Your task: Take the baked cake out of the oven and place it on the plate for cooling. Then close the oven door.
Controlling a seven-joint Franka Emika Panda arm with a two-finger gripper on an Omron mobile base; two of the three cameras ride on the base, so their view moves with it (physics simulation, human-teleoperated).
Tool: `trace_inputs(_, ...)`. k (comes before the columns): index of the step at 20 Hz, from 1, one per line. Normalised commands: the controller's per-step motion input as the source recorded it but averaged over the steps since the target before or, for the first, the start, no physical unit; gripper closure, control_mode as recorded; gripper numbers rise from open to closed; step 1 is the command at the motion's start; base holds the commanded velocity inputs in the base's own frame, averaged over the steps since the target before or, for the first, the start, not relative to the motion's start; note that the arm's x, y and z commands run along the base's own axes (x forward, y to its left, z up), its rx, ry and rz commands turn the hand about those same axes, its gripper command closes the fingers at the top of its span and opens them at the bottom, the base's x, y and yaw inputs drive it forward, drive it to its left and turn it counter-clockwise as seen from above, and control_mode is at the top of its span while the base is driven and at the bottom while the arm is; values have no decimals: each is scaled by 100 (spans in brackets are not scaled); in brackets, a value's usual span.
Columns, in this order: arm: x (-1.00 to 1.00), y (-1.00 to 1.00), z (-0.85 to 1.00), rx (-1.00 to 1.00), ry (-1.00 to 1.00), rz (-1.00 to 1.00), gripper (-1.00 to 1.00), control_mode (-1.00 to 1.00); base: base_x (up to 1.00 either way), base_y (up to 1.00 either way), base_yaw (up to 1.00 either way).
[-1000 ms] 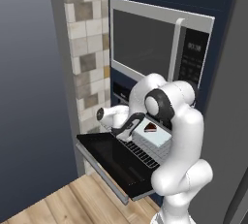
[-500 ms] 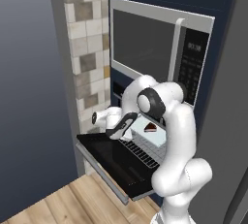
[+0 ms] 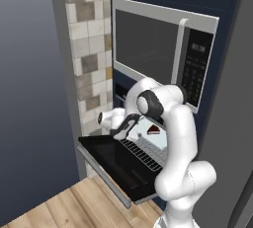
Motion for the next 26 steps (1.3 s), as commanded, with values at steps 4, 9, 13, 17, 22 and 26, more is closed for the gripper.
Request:
trace_inputs(4,13,-25,-17,0,5,0,-100,-100,0,0,0)
trace_inputs(9,16,-20,-19,0,5,1,-100,-100,0,0,0)
trace_inputs(13,25,-19,-19,0,5,1,-100,-100,0,0,0)
trace_inputs(17,26,-21,-22,0,5,1,-100,-100,0,0,0)
trace_inputs(22,28,-15,-27,0,5,1,-100,-100,0,0,0)
trace_inputs(26,35,-14,-27,0,6,1,-100,-100,0,0,0)
